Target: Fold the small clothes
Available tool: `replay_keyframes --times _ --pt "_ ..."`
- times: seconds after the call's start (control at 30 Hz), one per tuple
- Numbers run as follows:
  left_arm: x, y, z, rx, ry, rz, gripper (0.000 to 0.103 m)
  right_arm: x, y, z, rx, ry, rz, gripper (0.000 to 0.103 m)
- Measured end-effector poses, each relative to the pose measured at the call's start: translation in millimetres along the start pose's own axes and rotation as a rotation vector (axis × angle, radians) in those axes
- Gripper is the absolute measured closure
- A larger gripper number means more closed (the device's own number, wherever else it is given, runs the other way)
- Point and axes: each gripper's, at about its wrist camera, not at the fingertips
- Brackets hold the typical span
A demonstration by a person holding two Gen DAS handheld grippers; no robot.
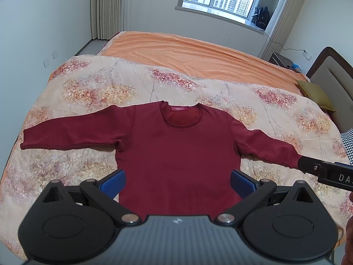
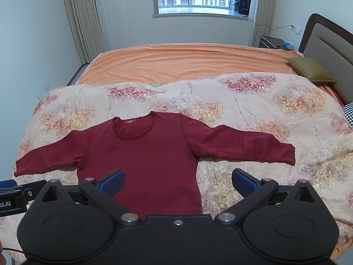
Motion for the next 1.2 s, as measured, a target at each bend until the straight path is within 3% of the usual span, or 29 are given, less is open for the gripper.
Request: replay_keyframes --times 1.2 --pt "1.4 3.0 -0.3 -0.001 0.01 -0.004 0.0 -0.7 0.3 2.2 0.005 0.012 0.005 0.0"
Point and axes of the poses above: each gripper's, at about its wrist camera, not at the fingertips, and y roughly the way its jaws point, x to its right, z to its top, and after that the axes turned 8 degrees about -x, right-handed
